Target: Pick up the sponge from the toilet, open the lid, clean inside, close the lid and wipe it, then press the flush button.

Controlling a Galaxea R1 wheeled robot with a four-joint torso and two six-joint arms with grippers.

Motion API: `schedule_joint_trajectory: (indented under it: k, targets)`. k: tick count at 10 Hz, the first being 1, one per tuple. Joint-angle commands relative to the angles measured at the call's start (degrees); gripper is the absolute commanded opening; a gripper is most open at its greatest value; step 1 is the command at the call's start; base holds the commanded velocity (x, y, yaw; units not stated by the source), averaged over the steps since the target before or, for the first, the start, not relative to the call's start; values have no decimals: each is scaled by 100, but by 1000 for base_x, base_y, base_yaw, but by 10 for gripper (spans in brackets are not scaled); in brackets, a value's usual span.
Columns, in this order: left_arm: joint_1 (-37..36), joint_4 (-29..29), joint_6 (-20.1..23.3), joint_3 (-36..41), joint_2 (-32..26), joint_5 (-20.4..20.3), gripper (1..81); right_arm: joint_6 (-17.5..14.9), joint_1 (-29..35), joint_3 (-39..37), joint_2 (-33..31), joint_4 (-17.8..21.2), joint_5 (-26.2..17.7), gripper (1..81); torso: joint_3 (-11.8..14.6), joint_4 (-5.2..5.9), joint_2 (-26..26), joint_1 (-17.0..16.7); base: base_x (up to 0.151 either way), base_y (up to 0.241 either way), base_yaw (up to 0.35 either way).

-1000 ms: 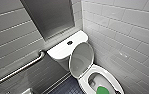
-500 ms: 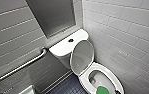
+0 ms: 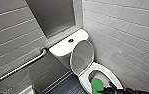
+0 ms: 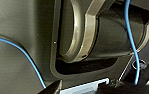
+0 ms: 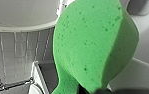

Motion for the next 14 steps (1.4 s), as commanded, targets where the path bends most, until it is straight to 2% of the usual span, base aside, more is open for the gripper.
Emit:
schedule_joint_trajectory:
  k: [1,4,6,8,10,12,14]
  targets:
    - [172,20,21,45,-73,508,811,255,1377,-1379,1441,21,-990,10,0,0,0,0,0,0,0]
    - [172,-7,21,45,-82,508,811,264,1483,-2821,2814,3,-1105,10,0,0,0,0,0,0,0]
    - [172,-24,21,45,-91,508,811,273,1431,-3611,3412,12,-1087,10,0,0,0,0,0,0,0]
    - [189,-33,21,36,-99,508,811,483,1221,-4502,3844,21,-982,10,0,0,0,0,0,0,0]
    - [190,-16,21,36,-91,508,811,510,1079,-4259,3644,-189,-860,10,0,0,0,0,0,0,0]
    - [181,19,21,36,-64,508,811,519,974,-3263,3036,-515,-701,10,0,0,-2,0,0,0,0]
    - [181,20,21,36,-82,508,811,519,815,-2463,2386,-621,-622,10,2,0,-2,0,0,0,0]
